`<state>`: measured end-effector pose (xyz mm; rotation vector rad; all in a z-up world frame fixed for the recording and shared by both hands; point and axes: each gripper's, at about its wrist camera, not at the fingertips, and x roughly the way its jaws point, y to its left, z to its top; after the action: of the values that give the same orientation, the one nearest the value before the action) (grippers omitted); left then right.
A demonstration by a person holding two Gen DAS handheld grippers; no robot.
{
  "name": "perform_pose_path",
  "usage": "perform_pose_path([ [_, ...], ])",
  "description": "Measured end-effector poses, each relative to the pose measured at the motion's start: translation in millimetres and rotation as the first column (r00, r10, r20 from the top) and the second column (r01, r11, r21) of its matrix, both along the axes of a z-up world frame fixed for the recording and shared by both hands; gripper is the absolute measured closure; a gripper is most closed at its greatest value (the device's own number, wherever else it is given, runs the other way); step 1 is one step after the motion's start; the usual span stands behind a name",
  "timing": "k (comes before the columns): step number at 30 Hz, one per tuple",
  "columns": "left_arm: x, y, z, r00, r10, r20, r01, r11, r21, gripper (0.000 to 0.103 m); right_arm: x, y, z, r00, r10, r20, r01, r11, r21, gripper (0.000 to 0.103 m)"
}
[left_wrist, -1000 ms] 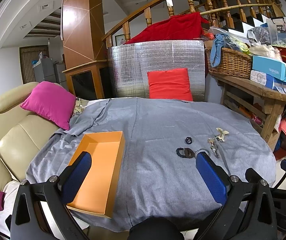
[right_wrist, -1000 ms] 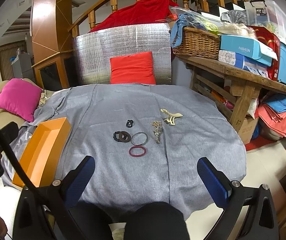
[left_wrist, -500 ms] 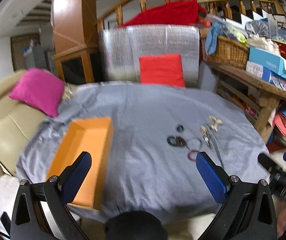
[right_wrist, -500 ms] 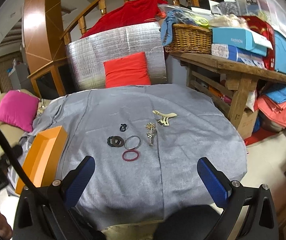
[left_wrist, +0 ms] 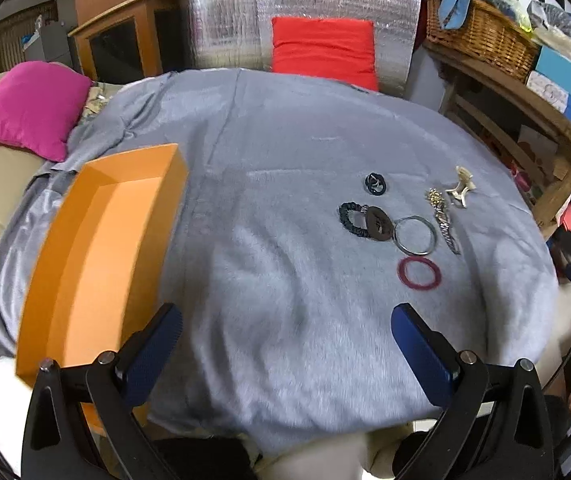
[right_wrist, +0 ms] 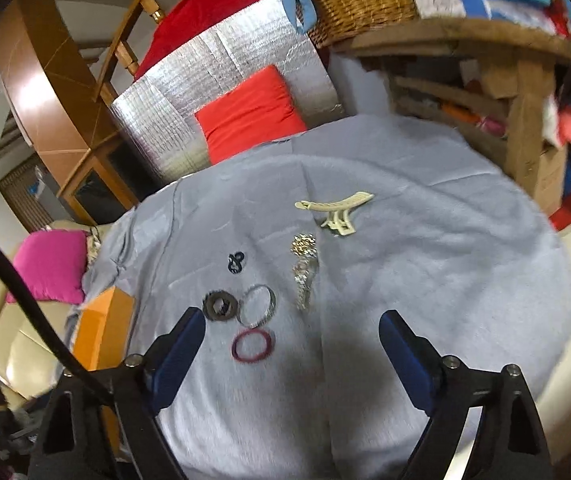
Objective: Organize jewelry
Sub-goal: 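Reach the left tool to the brown leather ring while the right tool reaches the wristwatch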
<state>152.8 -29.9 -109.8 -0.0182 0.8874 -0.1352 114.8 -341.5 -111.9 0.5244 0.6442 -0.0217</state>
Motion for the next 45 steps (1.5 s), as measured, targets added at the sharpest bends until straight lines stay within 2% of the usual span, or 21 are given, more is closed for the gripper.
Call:
perform_pose_path([
  [4,25.6,-16.0,-17.7,0.999,-0.027,-0.022,0.028,0.998,0.057,0.002,32.3,-19.2,-18.5,0.999,0.022,0.039,-0.028,0.985,0.173,0.018],
  [6,38.1,-27.0,-21.9,0.999,-0.041,-0.014,0.042,0.997,0.062,0.006,49.1,-28.3,-29.8,0.999,0.025,0.044,-0.034,0.973,0.229,0.024],
  [8,51.5,-40.2,-26.4,0.998,-0.063,-0.013,0.064,0.997,0.053,0.014,61.6,-34.0,-39.8,0.998,0.04,0.056,-0.055,0.958,0.283,0.031],
  [9,57.7,-46.4,-29.5,0.997,-0.077,-0.015,0.078,0.996,0.052,0.021,70.2,-37.8,-49.0,0.997,0.056,0.05,-0.069,0.946,0.317,0.035],
  [10,62.5,-51.8,-31.4,0.996,-0.087,-0.014,0.087,0.995,0.049,0.029,76.2,-39.7,-54.5,0.997,0.066,0.041,-0.076,0.94,0.332,0.037],
  [12,74.5,-65.7,-40.3,0.992,-0.123,-0.029,0.124,0.992,0.035,0.038,83.2,-45.6,-68.6,0.998,0.07,0.001,-0.066,0.932,0.357,0.045],
  [13,79.2,-71.2,-44.1,0.99,-0.137,-0.035,0.138,0.99,0.021,0.041,86.6,-48.9,-73.2,0.997,0.072,-0.011,-0.062,0.925,0.374,0.045],
  [16,87.7,-84.5,-54.6,0.983,-0.181,-0.037,0.181,0.983,-0.009,0.044,98.5,-56.2,-82.8,0.996,0.09,-0.017,-0.073,0.896,0.437,0.046],
  [18,87.3,-89.2,-61.2,0.978,-0.208,-0.02,0.207,0.978,-0.024,0.044,110.3,-52.1,-93.2,0.989,0.141,-0.036,-0.107,0.872,0.477,0.055],
  [20,86.8,-91.8,-69.6,0.972,-0.232,-0.026,0.231,0.973,-0.023,0.044,121.7,-41.2,-100.8,0.979,0.179,-0.093,-0.118,0.881,0.457,0.055],
  [22,89.2,-92.8,-79.7,0.968,-0.243,-0.067,0.242,0.97,-0.012,0.045,134.3,-27.3,-104.1,0.969,0.208,-0.136,-0.131,0.893,0.431,0.058],
  [24,90.3,-94.5,-84.6,0.96,-0.26,-0.101,0.259,0.966,-0.025,0.049,144.3,-18.1,-108.6,0.959,0.219,-0.179,-0.129,0.902,0.412,0.062],
  [26,91.5,-94.7,-87.5,0.956,-0.268,-0.12,0.267,0.963,-0.029,0.053,153.6,-12.2,-113.2,0.951,0.178,-0.251,-0.085,0.935,0.344,0.062],
  [28,92.2,-94.2,-87.8,0.952,-0.277,-0.13,0.273,0.961,-0.045,0.055,160.5,-9.7,-118.7,0.945,0.154,-0.288,-0.059,0.947,0.315,0.066],
  [31,93.7,-92.7,-88.3,0.943,-0.3,-0.144,0.29,0.953,-0.088,0.063,169.3,-3.2,-119.8,0.944,0.148,-0.295,-0.068,0.962,0.263,0.067],
  [33,95.4,-91.7,-88.6,0.938,-0.308,-0.157,0.293,0.95,-0.112,0.066,174.6,1.5,-119.8,0.944,0.145,-0.295,-0.077,0.97,0.23,0.071],
  [34,96.3,-91.3,-88.8,0.938,-0.309,-0.156,0.293,0.949,-0.116,0.071,175.0,2.4,-119.1,0.944,0.141,-0.3,-0.078,0.974,0.211,0.075],
  [36,100.1,-87.1,-86.4,0.936,-0.315,-0.158,0.294,0.945,-0.142,0.079,178.4,4.0,-119.4,0.941,0.128,-0.313,-0.082,0.985,0.154,0.093],
  [40,110.3,-65.0,-78.0,0.953,-0.263,-0.153,0.233,0.954,-0.188,0.079,173.1,2.1,-116.5,0.946,0.125,-0.3,-0.083,0.985,0.15,0.097],
  [42,118.7,-50.2,-75.2,0.958,-0.236,-0.163,0.194,0.952,-0.237,0.079,167.4,0.1,-112.8,0.949,0.12,-0.291,-0.08,0.986,0.145,0.1],
  [45,129.4,-39.3,-77.0,0.962,-0.213,-0.171,0.164,0.951,-0.26,0.079,159.8,-5.0,-108.3,0.956,0.136,-0.261,-0.086,0.977,0.193,0.1],
])
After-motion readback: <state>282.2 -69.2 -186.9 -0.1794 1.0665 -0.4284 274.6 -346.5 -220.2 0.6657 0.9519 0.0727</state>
